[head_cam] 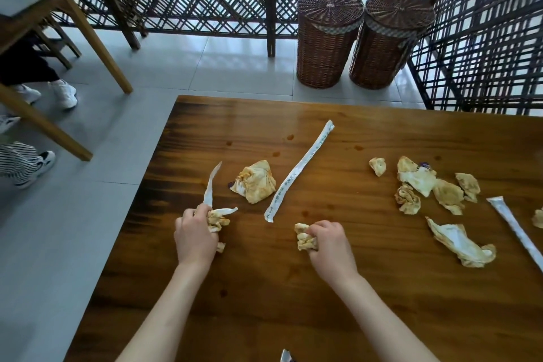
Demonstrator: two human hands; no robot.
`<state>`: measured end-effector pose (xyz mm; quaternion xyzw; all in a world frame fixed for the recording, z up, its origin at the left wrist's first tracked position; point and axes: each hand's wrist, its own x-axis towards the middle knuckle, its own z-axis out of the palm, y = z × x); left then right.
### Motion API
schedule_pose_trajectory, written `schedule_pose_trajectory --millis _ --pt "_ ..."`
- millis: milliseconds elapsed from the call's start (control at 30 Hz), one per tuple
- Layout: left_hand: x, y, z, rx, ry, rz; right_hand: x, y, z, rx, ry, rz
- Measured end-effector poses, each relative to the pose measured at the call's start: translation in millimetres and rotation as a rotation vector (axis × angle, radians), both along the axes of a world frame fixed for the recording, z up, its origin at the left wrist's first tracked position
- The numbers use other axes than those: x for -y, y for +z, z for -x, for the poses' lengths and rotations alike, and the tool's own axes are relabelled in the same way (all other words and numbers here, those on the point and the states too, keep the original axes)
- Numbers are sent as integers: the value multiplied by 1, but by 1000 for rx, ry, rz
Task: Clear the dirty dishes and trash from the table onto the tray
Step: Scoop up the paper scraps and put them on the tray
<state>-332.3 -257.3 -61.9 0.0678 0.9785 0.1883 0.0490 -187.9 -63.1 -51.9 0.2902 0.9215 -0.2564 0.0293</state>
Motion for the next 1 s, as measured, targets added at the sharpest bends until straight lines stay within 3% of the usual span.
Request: schedule_pose_trajectory --millis 367,500,667,833,1000 --pt "-59 13 11 -3 -174 -281 -25 13 -45 -30 -88 -20" --pt "-81 2 27 -8 -219 -125 -29 12 -62 -10 -161 33" --pt "-89 -10 38 179 -247 160 -22 10 -77 22 -263 73" --pt "-94 -5 38 54 -325 81 -13 16 -83 11 -259 48" --pt "-92 8 26 140 -275 6 5 30 -90 -5 -262 71"
